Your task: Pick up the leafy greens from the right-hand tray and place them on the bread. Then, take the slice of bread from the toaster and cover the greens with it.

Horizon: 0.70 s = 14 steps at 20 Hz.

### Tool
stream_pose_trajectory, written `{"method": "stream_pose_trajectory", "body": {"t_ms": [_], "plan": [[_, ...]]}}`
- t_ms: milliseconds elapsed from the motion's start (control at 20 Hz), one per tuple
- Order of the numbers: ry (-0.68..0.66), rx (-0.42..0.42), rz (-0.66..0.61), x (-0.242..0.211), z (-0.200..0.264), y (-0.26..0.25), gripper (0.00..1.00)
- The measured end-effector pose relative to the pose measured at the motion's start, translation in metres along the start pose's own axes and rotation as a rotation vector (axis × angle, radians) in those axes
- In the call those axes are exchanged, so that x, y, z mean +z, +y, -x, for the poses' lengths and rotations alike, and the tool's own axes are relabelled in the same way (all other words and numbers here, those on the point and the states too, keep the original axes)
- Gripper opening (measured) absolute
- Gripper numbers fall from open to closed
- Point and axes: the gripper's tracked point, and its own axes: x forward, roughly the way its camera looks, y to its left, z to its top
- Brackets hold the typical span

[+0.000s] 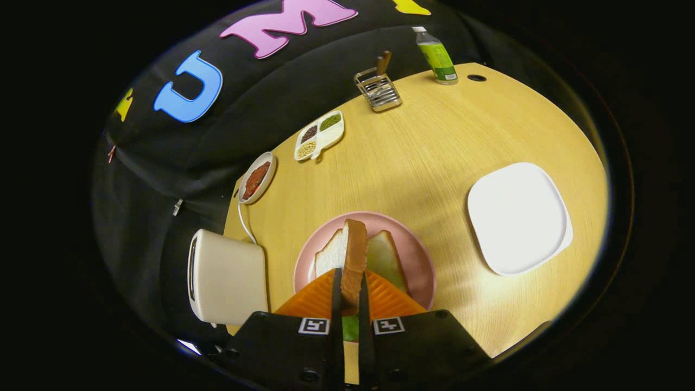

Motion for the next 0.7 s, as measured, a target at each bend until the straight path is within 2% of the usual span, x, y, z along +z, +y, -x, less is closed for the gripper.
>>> {"method": "stream_pose_trajectory", "body": {"t_ms": [50,150,200,250,300,350,400,500,700], "plan": [[0.0,-0.011,-0.007,-0.001,0.0,-0.004,0.15],[0.001,-0.05,0.004,-0.002,0.004,-0.013,0.23],[-0.008,-0.07,0.019,0.0,0.003,-0.016,0.36],[-0.018,-0.089,0.037,0.002,0.005,-0.021,0.41],[-0.029,-0.102,0.053,0.003,0.007,-0.023,0.51],[-0.041,-0.099,0.064,0.006,0.011,-0.022,0.57],[-0.048,-0.096,0.073,0.007,0.014,-0.019,0.76],[-0.07,-0.1,0.083,0.012,0.023,-0.018,0.96],[-0.181,-0.129,0.136,0.037,0.053,-0.012,0.99]]}}
